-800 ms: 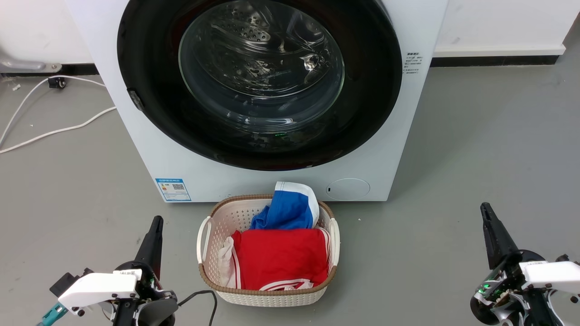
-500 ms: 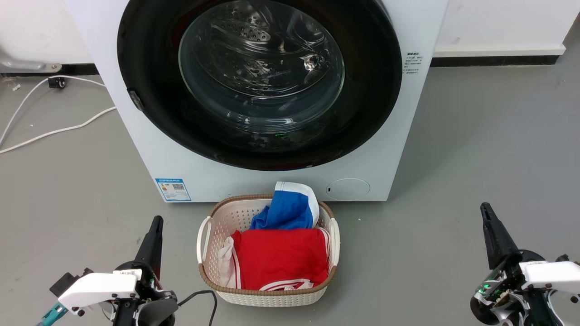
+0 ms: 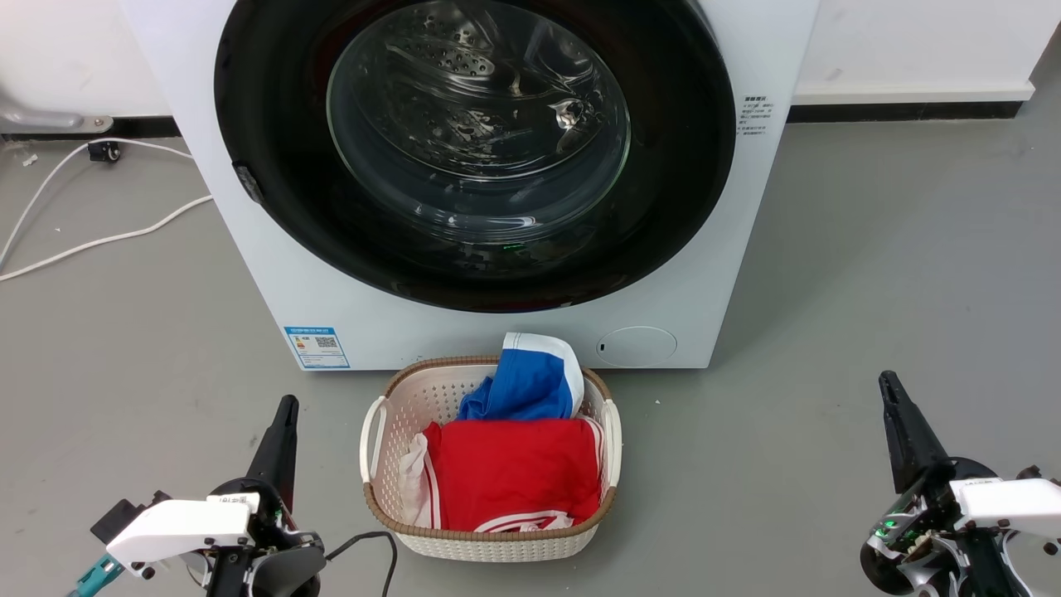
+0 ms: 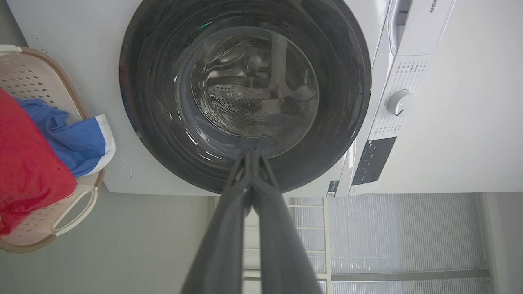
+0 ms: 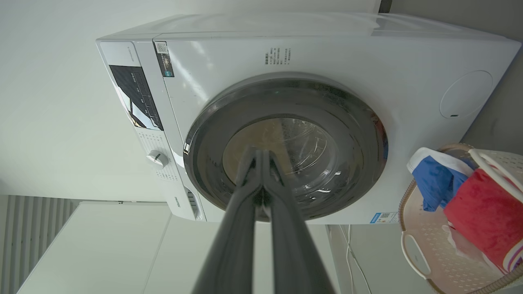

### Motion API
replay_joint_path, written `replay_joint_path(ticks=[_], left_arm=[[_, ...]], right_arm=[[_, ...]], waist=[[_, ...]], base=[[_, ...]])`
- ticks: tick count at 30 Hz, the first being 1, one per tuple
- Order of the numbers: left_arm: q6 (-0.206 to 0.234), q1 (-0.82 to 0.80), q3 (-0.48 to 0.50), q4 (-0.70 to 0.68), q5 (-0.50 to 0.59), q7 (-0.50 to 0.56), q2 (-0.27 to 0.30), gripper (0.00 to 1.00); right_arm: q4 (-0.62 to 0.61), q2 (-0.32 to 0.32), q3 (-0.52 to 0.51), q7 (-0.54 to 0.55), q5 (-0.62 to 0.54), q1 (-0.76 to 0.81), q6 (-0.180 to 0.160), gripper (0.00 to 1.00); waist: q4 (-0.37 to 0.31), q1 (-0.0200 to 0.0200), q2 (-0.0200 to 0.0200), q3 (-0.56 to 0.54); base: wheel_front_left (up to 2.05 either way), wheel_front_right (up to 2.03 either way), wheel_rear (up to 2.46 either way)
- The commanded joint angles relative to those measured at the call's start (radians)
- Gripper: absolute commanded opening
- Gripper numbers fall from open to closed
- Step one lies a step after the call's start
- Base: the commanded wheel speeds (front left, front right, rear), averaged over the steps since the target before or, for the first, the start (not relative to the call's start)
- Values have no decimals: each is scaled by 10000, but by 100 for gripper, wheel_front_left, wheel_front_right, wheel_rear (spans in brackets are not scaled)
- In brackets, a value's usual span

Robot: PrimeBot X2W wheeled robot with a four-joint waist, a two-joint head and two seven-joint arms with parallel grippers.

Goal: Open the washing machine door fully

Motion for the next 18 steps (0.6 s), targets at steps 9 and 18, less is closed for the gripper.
replay_joint_path(ticks=[9, 18], left_arm=[[-33, -100, 29, -10, 45, 35, -9, 0], [2, 16, -66, 59, -4, -41, -10, 100]], right_arm=[[8, 32, -9, 18, -25, -111, 30, 0], [28, 2, 10, -29, -12, 40, -2, 100]], waist=[[0, 0, -1, 0], [0, 0, -1, 1]], base=[[0, 0, 0], [0, 0, 0]])
